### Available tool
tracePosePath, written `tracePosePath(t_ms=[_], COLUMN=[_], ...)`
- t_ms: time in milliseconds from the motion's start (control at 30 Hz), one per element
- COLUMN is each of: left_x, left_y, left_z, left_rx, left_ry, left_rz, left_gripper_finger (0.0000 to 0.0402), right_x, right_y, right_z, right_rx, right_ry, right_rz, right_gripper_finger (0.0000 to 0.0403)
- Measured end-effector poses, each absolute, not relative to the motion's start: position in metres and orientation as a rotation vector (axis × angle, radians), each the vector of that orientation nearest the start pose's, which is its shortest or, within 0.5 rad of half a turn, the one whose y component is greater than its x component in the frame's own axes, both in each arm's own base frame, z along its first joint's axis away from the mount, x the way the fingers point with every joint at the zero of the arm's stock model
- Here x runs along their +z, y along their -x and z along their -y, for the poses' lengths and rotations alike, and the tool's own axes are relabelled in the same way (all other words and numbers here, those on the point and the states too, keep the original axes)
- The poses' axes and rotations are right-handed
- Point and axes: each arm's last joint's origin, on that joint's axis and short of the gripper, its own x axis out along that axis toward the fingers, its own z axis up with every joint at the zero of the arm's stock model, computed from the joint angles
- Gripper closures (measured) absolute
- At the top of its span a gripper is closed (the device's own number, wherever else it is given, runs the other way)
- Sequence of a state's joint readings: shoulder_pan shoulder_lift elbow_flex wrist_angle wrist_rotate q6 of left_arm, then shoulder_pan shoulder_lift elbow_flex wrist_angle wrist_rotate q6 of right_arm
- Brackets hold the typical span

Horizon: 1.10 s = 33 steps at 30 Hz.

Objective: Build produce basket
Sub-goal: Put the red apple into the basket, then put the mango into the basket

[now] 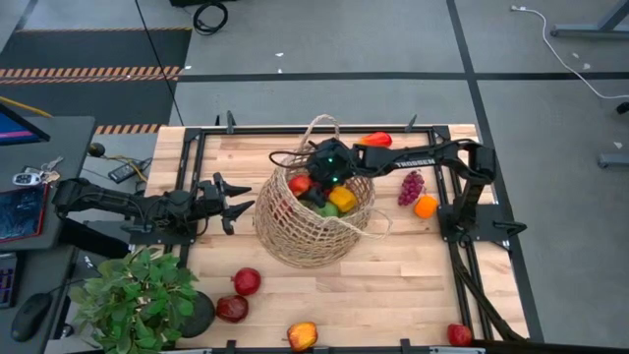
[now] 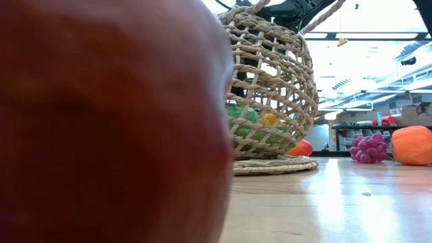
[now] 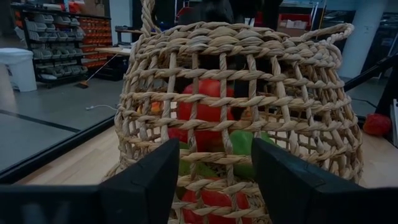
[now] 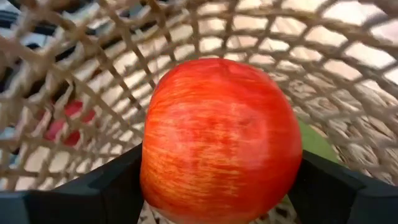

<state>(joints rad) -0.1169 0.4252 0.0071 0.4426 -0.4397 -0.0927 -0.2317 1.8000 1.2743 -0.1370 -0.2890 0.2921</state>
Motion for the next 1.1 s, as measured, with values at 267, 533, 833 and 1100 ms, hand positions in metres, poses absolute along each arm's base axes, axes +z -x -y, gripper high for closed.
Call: tracePosePath(t_ms=[267, 533, 833, 1100], left_x=[0.17, 0.17, 0.17, 0.17], left_y=[-0.122, -0.122, -0.122, -0.122], left_z=[0.002, 0.002, 0.002, 0.002], left_rx=[0.322, 0.322, 0.322, 0.321], left_ry=[0.098, 0.099, 0.098, 0.098], left_rz=[0.039, 0.039, 0.038, 0.038], left_gripper_finger=[0.0193, 0.0196, 0.0193, 0.0201], right_x=[0.229, 0.238, 0.298, 0.348], right_y=[-0.386, -0.384, -0.357, -0.307], right_z=[0.087, 0.086, 0.076, 0.064], right_rx=[-0.081, -0.062, -0.046, -0.242], right_ry=[-0.445, -0.446, -0.393, -0.256], right_rz=[-0.67, -0.64, -0.493, -0.441], right_gripper_finger=[0.0062, 0.0009, 0.0013, 0.0014])
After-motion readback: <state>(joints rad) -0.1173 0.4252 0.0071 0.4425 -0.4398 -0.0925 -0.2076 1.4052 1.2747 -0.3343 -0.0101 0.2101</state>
